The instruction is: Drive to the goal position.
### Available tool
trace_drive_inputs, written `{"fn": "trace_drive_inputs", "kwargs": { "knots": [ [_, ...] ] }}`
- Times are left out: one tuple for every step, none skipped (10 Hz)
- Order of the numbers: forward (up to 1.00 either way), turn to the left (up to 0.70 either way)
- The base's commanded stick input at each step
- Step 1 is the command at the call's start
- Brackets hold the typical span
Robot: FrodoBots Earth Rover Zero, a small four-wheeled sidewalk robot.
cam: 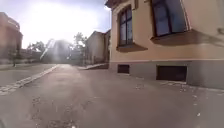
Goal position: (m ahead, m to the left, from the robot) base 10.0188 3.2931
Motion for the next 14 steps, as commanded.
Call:
{"fn": "trace_drive_inputs", "kwargs": {
  "knots": [
    [0.70, 0.14],
    [0.70, 0.14],
    [0.70, 0.14],
    [0.70, 0.14],
    [0.70, 0.14],
    [0.70, 0.14],
    [0.70, 0.14],
    [0.70, 0.14],
    [0.70, 0.14],
    [0.70, 0.14],
    [0.70, 0.14],
    [0.70, 0.14],
    [0.70, 0.14],
    [0.70, 0.14]
  ]
}}
